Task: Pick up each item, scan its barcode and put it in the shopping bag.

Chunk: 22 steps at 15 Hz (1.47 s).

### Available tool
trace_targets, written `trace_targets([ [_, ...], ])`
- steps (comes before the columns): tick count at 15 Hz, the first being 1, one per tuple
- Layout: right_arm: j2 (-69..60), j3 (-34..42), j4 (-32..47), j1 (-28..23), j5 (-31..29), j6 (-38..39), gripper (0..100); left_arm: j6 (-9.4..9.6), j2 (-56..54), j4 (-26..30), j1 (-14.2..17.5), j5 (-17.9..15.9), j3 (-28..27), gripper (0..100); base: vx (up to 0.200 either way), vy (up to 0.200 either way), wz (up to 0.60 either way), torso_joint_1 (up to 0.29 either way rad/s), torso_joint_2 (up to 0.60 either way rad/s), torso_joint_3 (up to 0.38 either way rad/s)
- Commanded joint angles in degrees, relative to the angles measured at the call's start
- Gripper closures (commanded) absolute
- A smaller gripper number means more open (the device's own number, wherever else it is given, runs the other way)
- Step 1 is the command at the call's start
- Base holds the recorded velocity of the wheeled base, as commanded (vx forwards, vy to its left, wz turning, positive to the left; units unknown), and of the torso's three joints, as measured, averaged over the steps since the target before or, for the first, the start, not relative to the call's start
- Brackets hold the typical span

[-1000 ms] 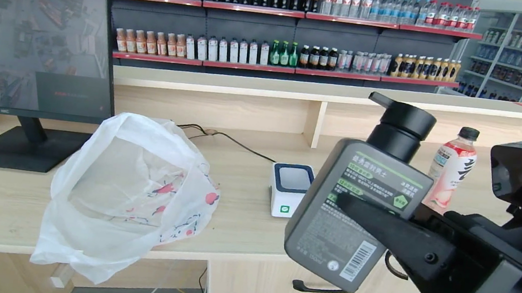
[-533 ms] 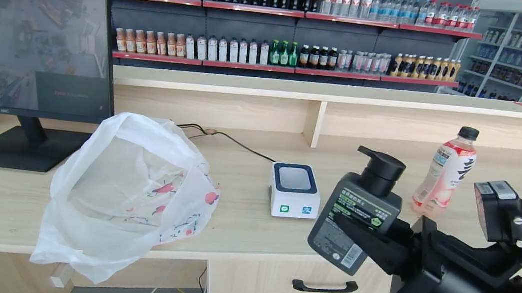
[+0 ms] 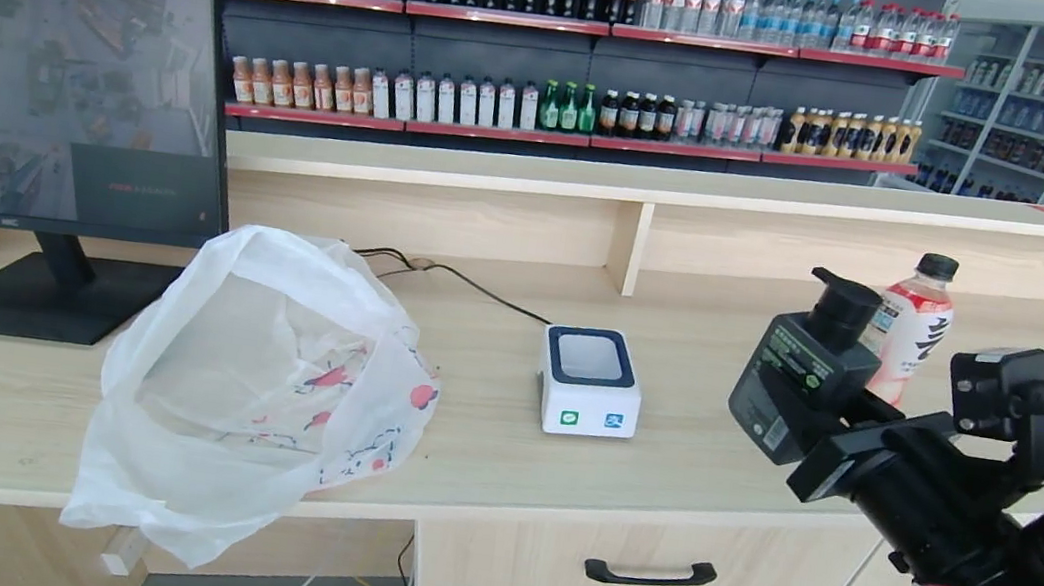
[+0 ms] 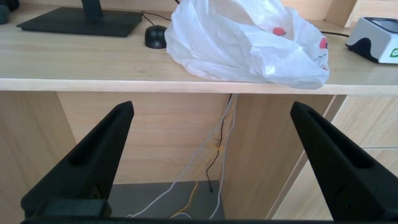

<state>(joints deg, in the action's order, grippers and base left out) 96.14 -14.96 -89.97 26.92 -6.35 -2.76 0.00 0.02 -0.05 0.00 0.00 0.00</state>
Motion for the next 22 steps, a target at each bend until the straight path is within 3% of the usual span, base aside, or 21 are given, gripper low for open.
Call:
trace_targets([
  [1, 0.5, -0.4, 0.0, -1.4, -0.1, -0.1, 100, -0.09, 0.0, 0.0, 0.0, 0.0, 0.0, 0, 0.000, 0.000, 0.00, 0.000, 0.00, 0.000],
  [8, -0.9, -2.0, 0.0, -3.7, -0.2, 2.4, 100, 0.00, 0.0, 0.0, 0.0, 0.0, 0.0, 0, 0.000, 0.000, 0.00, 0.000, 0.00, 0.000],
  [11, -2.4, -1.6, 0.0, -4.0, -0.2, 3.2, 100, 0.00, 0.0, 0.0, 0.0, 0.0, 0.0, 0, 0.000, 0.000, 0.60, 0.002, 0.01, 0.005],
  [16, -2.9, -2.3, 0.0, -4.9, -0.2, 3.3, 100, -0.09, 0.0, 0.0, 0.0, 0.0, 0.0, 0, 0.000, 0.000, 0.00, 0.000, 0.00, 0.000],
  [19, -0.2, -9.0, 0.0, -4.8, 0.2, 2.4, 100, -0.09, 0.0, 0.0, 0.0, 0.0, 0.0, 0, 0.000, 0.000, 0.00, 0.000, 0.00, 0.000],
  [20, 2.1, -13.0, 0.0, -4.4, 2.0, 1.9, 100, -0.09, 0.0, 0.0, 0.0, 0.0, 0.0, 0, 0.000, 0.000, 0.00, 0.000, 0.00, 0.000],
  [22, 6.1, -16.2, 0.0, -4.0, 11.6, -4.9, 100, -0.09, 0.0, 0.0, 0.0, 0.0, 0.0, 0, 0.000, 0.000, 0.00, 0.000, 0.00, 0.000],
])
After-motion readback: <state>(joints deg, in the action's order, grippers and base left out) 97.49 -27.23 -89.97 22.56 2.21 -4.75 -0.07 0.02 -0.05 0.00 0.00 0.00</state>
